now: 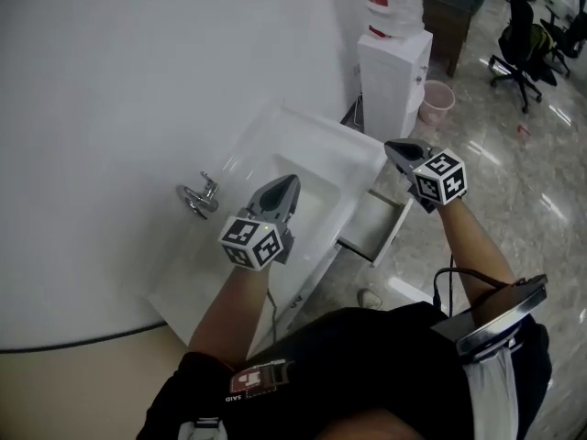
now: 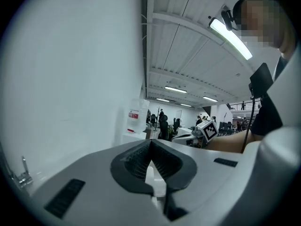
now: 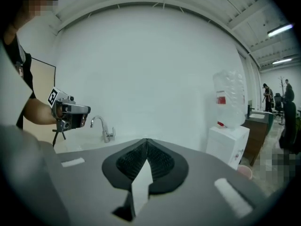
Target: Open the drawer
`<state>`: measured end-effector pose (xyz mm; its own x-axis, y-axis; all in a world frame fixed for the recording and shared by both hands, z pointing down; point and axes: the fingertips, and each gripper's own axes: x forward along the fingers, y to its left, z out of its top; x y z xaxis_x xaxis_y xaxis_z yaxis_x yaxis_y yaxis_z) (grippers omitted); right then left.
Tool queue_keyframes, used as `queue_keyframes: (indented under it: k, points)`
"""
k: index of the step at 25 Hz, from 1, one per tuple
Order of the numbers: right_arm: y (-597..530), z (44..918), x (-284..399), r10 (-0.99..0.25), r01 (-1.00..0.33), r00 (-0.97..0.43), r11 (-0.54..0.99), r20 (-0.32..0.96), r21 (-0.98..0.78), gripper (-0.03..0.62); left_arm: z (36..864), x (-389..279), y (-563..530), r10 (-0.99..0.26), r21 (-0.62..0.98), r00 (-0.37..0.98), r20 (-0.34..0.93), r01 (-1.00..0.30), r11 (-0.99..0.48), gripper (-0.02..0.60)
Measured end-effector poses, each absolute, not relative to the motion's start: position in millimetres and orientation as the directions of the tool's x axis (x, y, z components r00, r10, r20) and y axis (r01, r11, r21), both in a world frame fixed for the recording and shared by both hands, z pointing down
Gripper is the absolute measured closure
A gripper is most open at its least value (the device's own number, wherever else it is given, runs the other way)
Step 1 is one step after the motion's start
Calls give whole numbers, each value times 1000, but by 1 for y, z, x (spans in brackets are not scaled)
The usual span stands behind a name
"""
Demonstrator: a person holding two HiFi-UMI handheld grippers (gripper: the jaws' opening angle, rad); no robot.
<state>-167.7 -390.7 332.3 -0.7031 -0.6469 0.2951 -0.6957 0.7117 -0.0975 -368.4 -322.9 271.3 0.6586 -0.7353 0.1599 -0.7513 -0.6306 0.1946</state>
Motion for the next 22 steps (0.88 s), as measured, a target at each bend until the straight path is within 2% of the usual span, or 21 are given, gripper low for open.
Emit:
queue_keyframes:
  k: [11, 22]
  points:
    - [-416, 210, -333, -482, -497, -847, 868, 223, -13, 594, 181, -538, -288, -929, 116, 361, 83, -929, -351, 586]
    - [-363, 167, -509, -321, -326, -924, 945, 209, 7, 594, 152, -713, -162, -995, 105, 83, 60, -991, -76, 586]
